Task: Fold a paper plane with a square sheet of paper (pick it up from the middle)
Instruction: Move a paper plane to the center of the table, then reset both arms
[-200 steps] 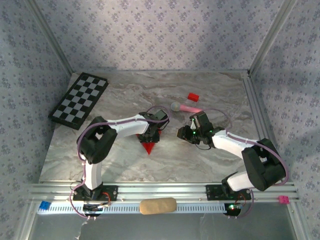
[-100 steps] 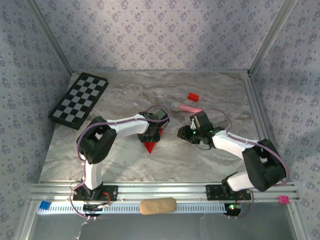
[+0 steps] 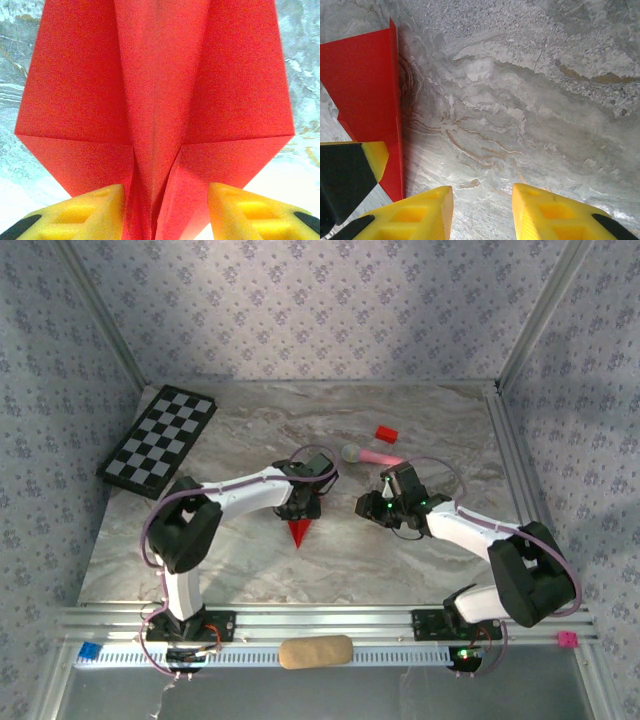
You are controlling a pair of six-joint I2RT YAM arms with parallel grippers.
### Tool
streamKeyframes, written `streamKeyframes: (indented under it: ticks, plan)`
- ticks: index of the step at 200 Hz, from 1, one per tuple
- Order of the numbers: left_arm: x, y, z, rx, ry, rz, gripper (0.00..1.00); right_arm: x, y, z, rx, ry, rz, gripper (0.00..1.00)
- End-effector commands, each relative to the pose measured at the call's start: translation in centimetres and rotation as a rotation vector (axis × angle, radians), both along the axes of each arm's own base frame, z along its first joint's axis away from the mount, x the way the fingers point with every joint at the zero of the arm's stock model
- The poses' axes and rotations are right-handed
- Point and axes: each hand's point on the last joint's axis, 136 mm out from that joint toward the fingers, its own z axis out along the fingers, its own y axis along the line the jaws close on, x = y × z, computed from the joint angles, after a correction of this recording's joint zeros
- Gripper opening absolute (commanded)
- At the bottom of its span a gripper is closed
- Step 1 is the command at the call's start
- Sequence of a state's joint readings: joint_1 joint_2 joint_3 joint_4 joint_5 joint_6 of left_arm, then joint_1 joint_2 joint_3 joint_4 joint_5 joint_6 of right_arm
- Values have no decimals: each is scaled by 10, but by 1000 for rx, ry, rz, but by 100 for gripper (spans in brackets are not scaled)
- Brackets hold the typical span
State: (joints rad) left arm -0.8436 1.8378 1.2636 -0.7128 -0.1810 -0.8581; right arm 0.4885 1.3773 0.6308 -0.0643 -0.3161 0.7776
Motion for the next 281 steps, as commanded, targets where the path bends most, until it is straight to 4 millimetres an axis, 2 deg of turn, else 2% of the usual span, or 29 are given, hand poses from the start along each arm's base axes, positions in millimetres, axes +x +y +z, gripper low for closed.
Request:
streamKeyframes:
  ticks: [1,21,43,66,76,86,89,93,106,122,139,154,170,190,214,236,256,268,281]
  plan:
    - [7,0,34,-33,-65,14,48,3,-8,9,-35,-32,-10,37]
    - [13,8,61,-36,-148,7,49,7,-21,22,-87,-94,-33,37]
    - [23,29,100,-18,-300,1,58,15,-53,52,-232,-232,-83,39]
    - [37,71,134,28,-479,38,68,22,-108,95,-453,-398,-218,56]
    - [43,95,139,55,-535,75,75,25,-136,110,-560,-470,-304,63]
    - [50,119,138,66,-571,92,83,29,-163,117,-662,-528,-383,74]
    - [52,127,137,70,-582,100,84,30,-170,117,-697,-546,-390,81]
    - [54,139,137,79,-592,114,85,32,-175,117,-743,-569,-377,85]
    - [60,179,133,137,-627,168,86,39,-198,110,-862,-602,-371,87]
    - [64,229,123,197,-634,249,88,49,-216,90,-939,-609,-336,88]
    - [68,271,104,259,-632,277,88,57,-231,76,-927,-602,-357,89]
    - [71,294,88,259,-623,310,88,64,-236,59,-853,-632,-349,89]
    - [80,305,76,260,-646,299,88,70,-242,45,-820,-634,-343,89]
    - [90,309,67,271,-642,267,88,82,-231,41,-770,-699,-257,89]
    - [107,301,57,248,-743,221,87,97,-222,44,-733,-766,-203,88]
    - [117,288,58,225,-815,120,87,107,-212,41,-659,-764,-163,87]
    - [123,272,60,128,-871,50,87,110,-196,25,-629,-819,-92,86]
    - [124,259,52,84,-898,-21,87,112,-207,20,-683,-812,-163,87]
    - [121,261,42,60,-912,-11,88,113,-213,18,-700,-775,-188,87]
